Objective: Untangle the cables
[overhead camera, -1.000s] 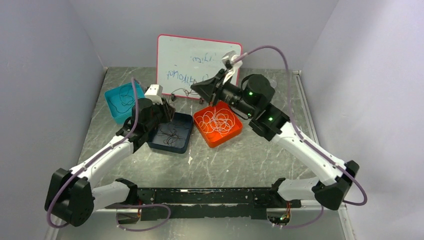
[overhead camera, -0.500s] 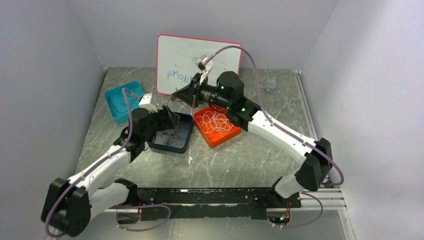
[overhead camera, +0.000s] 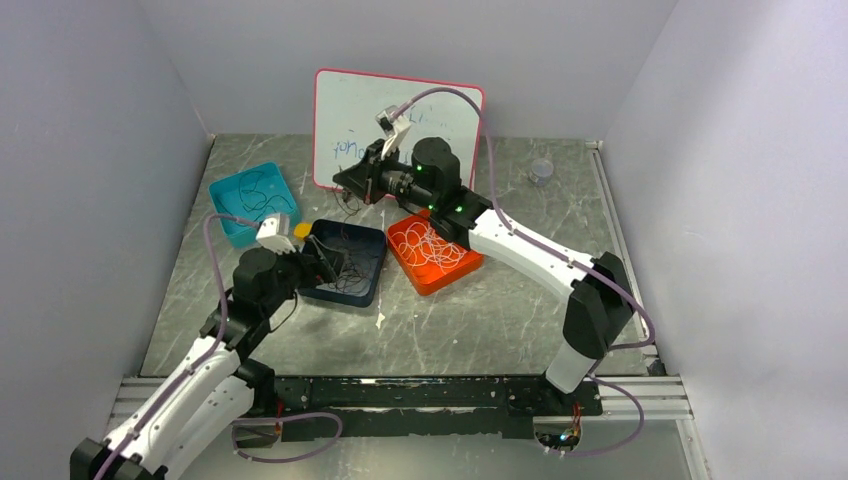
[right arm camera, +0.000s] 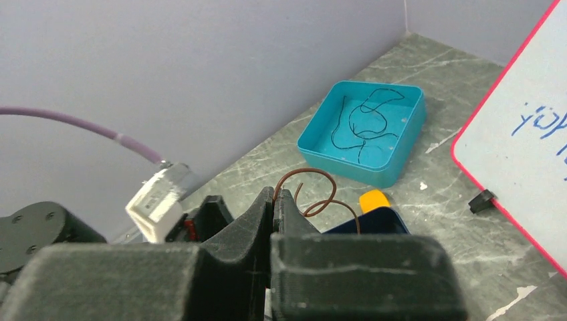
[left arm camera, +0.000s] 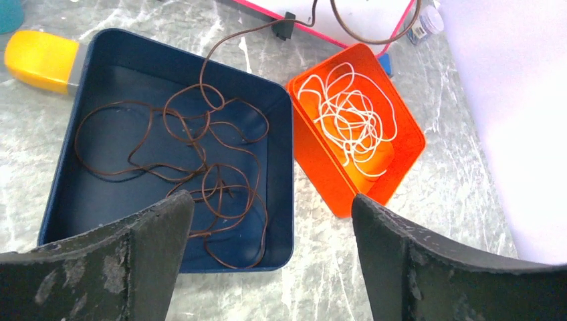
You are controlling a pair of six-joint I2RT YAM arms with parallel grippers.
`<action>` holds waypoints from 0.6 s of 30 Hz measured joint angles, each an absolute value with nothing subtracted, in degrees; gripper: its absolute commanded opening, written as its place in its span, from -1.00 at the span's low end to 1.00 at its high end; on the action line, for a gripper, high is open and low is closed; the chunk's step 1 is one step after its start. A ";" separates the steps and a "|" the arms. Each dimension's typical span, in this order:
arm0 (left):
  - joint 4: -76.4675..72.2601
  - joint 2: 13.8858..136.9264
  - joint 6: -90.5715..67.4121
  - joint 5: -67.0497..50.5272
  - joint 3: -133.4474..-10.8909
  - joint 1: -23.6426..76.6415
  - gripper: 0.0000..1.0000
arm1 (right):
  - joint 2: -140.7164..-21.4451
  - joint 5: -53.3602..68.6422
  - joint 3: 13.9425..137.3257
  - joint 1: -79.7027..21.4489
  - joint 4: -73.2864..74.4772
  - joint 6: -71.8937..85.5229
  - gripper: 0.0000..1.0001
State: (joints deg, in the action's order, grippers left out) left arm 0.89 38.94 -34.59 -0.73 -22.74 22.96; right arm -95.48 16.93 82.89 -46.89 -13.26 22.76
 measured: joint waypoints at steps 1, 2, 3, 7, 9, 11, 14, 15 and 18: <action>2.04 37.63 -34.89 -0.56 -22.76 22.96 0.81 | -95.92 16.93 82.94 -46.89 -13.52 23.11 -1.00; 3.70 36.16 -35.42 0.12 -22.90 22.96 0.81 | -96.23 16.88 82.94 -46.89 -13.50 23.40 -1.00; 5.74 34.79 -36.01 1.10 -23.18 22.96 0.82 | -96.44 16.91 82.94 -46.89 -13.50 23.68 -1.00; 14.59 31.22 -38.06 6.59 -27.09 22.96 0.85 | -96.64 17.02 82.94 -46.89 -13.50 24.93 -1.00; 17.93 30.26 -38.19 9.37 -30.04 22.96 0.86 | -96.64 17.34 82.91 -46.89 -13.47 25.61 -1.00; 20.73 29.76 -37.69 12.29 -33.63 22.96 0.87 | -96.64 18.04 82.59 -46.94 -13.52 26.65 -1.00; 23.09 29.41 -35.66 16.01 -38.02 22.96 0.88 | -96.64 19.31 81.21 -47.09 -13.45 28.03 -1.00; 23.49 29.43 -34.87 16.95 -38.98 22.96 0.87 | -96.64 19.73 80.64 -47.16 -13.28 28.42 -1.00; 24.60 29.69 -32.80 19.22 -40.71 22.96 0.87 | -96.64 20.82 78.59 -47.51 -13.06 29.80 -1.00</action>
